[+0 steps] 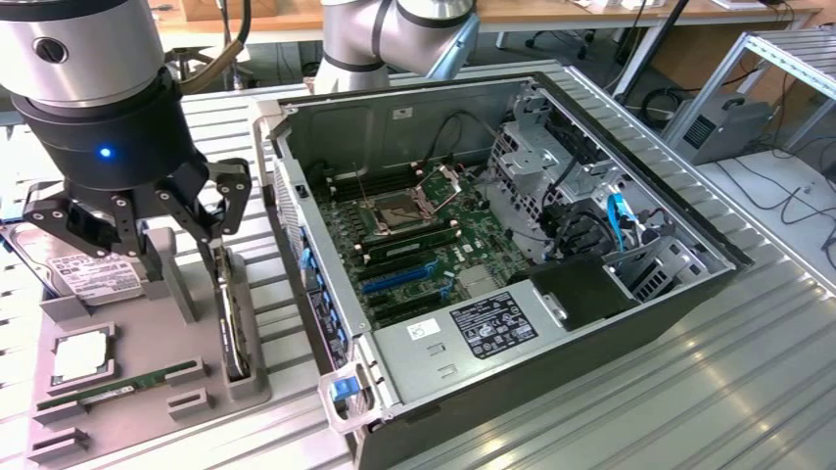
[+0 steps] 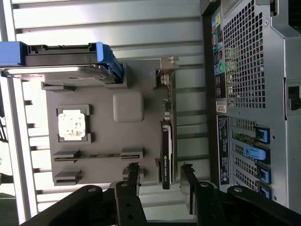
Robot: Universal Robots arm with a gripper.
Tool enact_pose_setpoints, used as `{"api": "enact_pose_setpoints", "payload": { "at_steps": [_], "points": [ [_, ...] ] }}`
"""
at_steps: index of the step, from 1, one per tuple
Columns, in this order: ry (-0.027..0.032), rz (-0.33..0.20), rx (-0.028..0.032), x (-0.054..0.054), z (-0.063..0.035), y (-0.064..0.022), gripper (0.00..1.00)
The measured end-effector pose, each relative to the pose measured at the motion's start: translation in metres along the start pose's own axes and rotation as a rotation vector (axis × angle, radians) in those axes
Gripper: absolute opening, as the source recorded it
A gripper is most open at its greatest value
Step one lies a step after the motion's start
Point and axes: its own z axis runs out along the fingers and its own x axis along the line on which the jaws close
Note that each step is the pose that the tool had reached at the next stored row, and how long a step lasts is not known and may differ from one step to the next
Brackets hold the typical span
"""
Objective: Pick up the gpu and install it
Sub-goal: 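Pick up the gpu and move the gpu toward the slot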
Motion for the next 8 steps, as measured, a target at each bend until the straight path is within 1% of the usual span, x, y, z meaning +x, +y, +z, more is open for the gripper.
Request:
{"api": "enact_pose_setpoints", "payload": {
  "at_steps": [8],
  "points": [
    [0.0,0.0,0.0,0.0,0.0017,0.0,0.48]
  ]
}}
